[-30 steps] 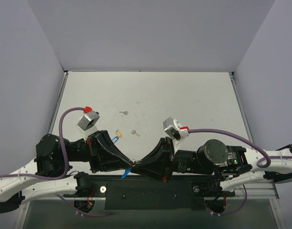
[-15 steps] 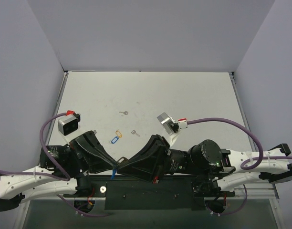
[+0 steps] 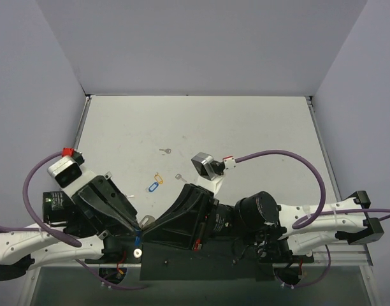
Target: Remove the keys from the keyring
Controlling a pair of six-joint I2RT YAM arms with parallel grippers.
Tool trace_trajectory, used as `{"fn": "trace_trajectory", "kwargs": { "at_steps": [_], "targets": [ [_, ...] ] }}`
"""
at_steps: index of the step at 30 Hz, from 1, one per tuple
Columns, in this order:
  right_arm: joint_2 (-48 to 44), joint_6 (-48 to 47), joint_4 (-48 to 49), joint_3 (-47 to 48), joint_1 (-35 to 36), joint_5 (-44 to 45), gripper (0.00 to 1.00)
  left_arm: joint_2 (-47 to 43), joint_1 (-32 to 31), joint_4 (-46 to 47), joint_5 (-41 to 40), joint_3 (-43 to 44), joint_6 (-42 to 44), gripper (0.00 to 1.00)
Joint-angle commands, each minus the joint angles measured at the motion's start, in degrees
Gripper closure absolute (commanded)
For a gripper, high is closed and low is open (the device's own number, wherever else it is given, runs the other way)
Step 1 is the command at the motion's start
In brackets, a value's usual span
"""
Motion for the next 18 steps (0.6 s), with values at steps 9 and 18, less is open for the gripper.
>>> {"fn": "trace_trajectory", "kwargs": {
  "at_steps": [9,18],
  "targets": [
    [4.14,7.77,16.78,-2.85,0.60,2.44,1.00,-7.74,0.55,-28.14,-25.88,-0.69,27.66,1.00],
    [8.35,11.19,21.95,-3.21,0.25,4.37,1.00,-8.81,0.38,-15.69,-39.70,-7.46,27.66,1.00]
  ]
}}
